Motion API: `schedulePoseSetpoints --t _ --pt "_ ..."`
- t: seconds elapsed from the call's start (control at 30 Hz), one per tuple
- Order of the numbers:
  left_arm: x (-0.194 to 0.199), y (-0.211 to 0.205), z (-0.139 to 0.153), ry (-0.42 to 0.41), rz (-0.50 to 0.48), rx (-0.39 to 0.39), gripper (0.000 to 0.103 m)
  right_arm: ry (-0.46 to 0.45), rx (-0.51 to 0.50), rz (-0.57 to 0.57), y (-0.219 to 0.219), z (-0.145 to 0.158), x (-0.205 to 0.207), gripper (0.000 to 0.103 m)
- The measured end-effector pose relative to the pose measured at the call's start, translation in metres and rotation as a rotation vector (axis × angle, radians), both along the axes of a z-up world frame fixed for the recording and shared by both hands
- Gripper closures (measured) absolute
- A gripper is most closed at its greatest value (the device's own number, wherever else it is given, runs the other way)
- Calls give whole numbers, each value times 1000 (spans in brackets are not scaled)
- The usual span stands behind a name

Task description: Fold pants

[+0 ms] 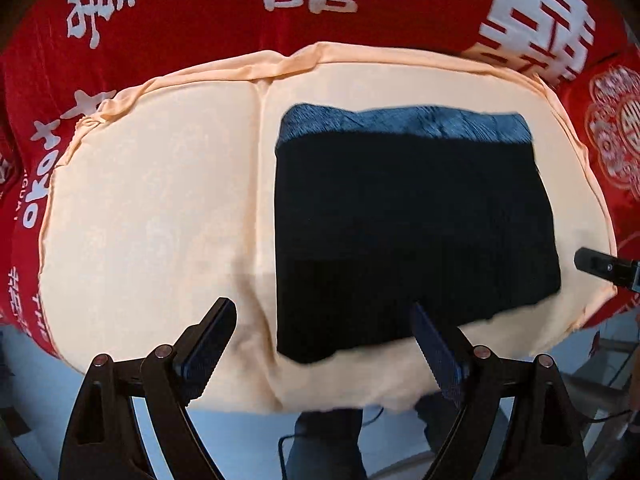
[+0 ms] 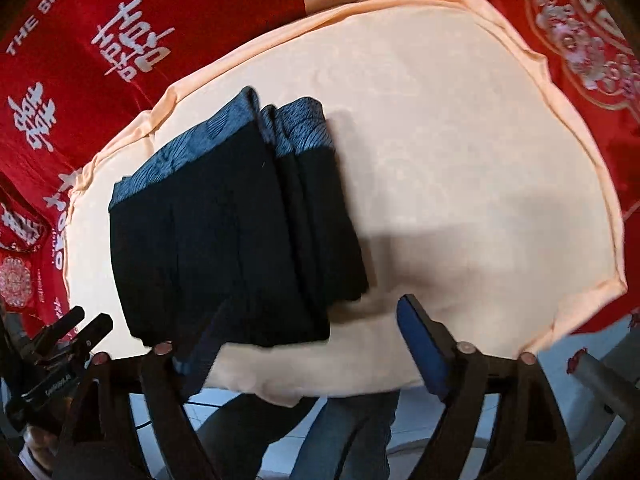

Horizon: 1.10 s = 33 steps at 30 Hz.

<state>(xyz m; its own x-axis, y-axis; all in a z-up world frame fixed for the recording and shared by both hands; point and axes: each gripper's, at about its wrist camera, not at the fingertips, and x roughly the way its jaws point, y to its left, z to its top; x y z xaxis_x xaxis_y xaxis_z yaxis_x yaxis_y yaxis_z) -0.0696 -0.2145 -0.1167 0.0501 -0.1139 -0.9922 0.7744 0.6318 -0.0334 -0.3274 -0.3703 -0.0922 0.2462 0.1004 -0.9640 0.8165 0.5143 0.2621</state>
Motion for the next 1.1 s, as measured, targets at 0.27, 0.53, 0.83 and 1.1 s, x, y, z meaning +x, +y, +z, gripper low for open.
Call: schedulePoseSetpoints --t 0.27,0.53,0.83,1.1 --pt "-20 16 26 -28 -44 30 0 41 -103 33 36 38 -6 0" --pt "-27 28 50 -33 -59 39 0 96 -152 108 66 69 2 0" --pt "-31 30 73 -61 -25 28 0 118 -136 123 82 88 14 1" --pt "-23 31 83 -71 19 18 0 124 -127 110 83 95 19 1"
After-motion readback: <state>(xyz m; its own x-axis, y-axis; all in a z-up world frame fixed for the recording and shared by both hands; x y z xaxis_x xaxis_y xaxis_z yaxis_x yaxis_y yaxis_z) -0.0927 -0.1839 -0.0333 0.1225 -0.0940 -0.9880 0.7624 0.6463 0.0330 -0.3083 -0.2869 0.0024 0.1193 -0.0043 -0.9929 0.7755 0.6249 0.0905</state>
